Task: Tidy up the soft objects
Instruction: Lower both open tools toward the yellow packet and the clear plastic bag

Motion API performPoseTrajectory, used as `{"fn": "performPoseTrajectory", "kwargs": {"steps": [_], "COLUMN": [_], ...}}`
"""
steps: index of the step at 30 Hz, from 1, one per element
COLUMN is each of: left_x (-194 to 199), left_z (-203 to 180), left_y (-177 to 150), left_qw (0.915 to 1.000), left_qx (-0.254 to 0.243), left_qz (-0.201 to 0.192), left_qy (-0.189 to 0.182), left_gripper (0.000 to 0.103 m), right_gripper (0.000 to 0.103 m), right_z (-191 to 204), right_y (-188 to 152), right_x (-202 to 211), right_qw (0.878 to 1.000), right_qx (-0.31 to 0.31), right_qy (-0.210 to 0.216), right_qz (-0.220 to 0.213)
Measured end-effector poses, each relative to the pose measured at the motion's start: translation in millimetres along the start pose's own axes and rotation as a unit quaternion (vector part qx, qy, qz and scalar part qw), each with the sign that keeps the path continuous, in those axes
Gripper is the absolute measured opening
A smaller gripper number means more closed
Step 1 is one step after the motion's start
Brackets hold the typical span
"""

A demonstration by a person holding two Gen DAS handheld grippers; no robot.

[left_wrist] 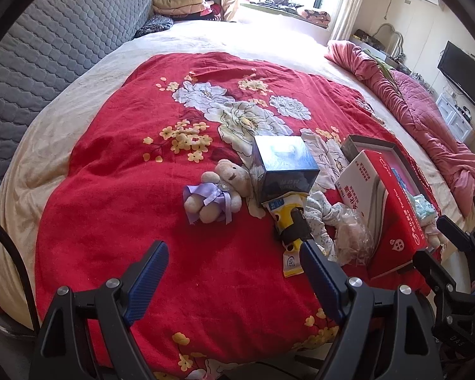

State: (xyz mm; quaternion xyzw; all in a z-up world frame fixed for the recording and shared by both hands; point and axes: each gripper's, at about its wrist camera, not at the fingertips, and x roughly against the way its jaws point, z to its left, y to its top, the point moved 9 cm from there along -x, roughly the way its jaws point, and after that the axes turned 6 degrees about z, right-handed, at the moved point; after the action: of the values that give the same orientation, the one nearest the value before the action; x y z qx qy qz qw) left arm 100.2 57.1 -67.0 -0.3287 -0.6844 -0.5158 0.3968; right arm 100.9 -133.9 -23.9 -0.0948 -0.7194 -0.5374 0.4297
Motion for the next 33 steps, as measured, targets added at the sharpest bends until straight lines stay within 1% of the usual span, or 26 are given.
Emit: {"fn": "performPoseTrajectory", "kwargs": {"steps": [2,7,11,16,21,24,28,33], "left_x": [-3,-18,-31,-42,-52,-56,-61,-69], "left_z": [-1,-12,-18,-20,-13,-11,-17,-30], "left_y": [-1,-7,-12,-16,-17,-19,-17,-9], "left_qw": [1.0000,0.9994,0.9990,0.9979,0.9976,0.9969,0.9959,0.9956], "left_qx": [0.000,0.001,-0.005,0.000,0.009,0.015,0.013,0.000], "left_qz": [0.002,0.018,0.032,0.044,0.053,0.060,0.062,0.061], "left_qy": [-0.003,-0.028,-0.031,-0.048,-0.043,-0.049,-0.065,-0.071], "left_gripper": [0.084,0.084,0.084,0.084,0.084,0.084,0.084,0.084], "right_gripper": [0.079,0.079,0.079,0.079,0.079,0.079,0.079,0.079], "right_z": [2,12,21,24,27,28,28,29], "right_y": [-2,-8,-11,-15,-18,-21,-25,-27], "right_x": [-4,-17,-26,-40,-51,-60,-70,-82], "right_qw": [1.000,0.999,0.997,0.996,0.993,0.992,0.989,0.982], "right_qx": [0.002,0.039,0.071,0.083,0.103,0.108,0.125,0.160], "right_qy": [0.005,-0.008,-0.021,-0.022,-0.029,-0.033,-0.045,-0.067], "right_qz": [0.005,0.017,0.024,0.037,0.046,0.059,0.071,0.077]}}
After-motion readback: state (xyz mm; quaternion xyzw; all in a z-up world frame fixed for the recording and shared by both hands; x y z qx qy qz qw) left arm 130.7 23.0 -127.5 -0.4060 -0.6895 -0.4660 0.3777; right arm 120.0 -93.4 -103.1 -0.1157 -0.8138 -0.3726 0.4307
